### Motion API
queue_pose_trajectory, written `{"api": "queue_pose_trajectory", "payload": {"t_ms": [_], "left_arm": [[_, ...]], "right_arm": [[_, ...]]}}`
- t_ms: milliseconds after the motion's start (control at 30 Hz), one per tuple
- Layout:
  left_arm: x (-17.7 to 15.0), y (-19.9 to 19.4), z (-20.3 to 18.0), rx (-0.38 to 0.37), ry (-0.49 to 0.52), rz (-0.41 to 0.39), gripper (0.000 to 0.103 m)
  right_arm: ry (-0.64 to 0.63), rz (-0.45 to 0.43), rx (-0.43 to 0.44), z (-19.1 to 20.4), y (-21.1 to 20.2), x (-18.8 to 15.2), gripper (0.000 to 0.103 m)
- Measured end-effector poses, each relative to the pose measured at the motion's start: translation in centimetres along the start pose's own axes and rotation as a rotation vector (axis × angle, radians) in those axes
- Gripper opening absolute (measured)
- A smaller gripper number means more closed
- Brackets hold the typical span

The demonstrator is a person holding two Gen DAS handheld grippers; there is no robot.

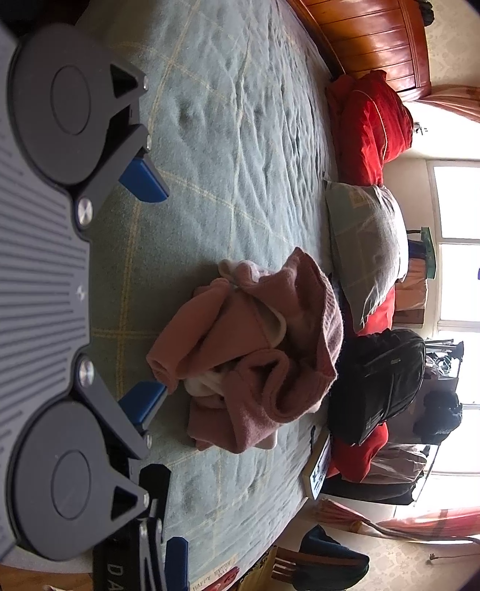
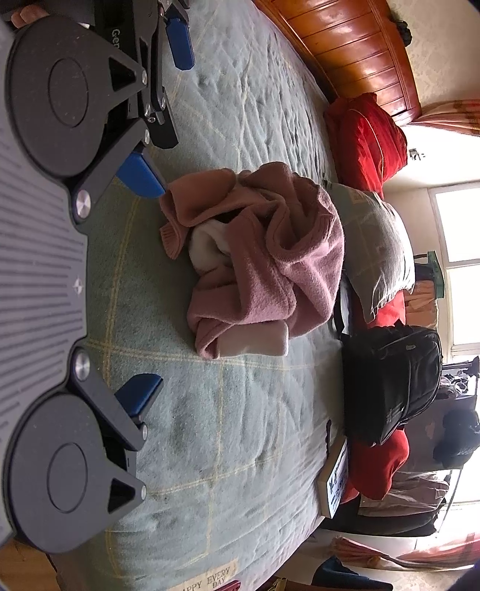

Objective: Fold clothes
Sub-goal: 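Move both tools toward the crumpled pink-and-white sweater bundle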

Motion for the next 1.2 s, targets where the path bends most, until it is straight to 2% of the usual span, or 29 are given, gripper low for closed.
{"api": "queue_pose_trajectory", "payload": {"t_ms": [1200], "left_arm": [[-0.2,1.6,0.0,0.001,-0.008,0.029,0.102]], "right_arm": [[0.022,0.025,0.016,-0.3,1.5,0.4,0.103]]}}
Point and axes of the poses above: each gripper's, at about its wrist camera, not at the fingertips, and y roughly the way its jaws point, z to its left, x to its top, the point moved 4 cm from there along y, roughly the way its jaws point, and after that the axes turned 12 degrees about z, right-handed, at the moved point
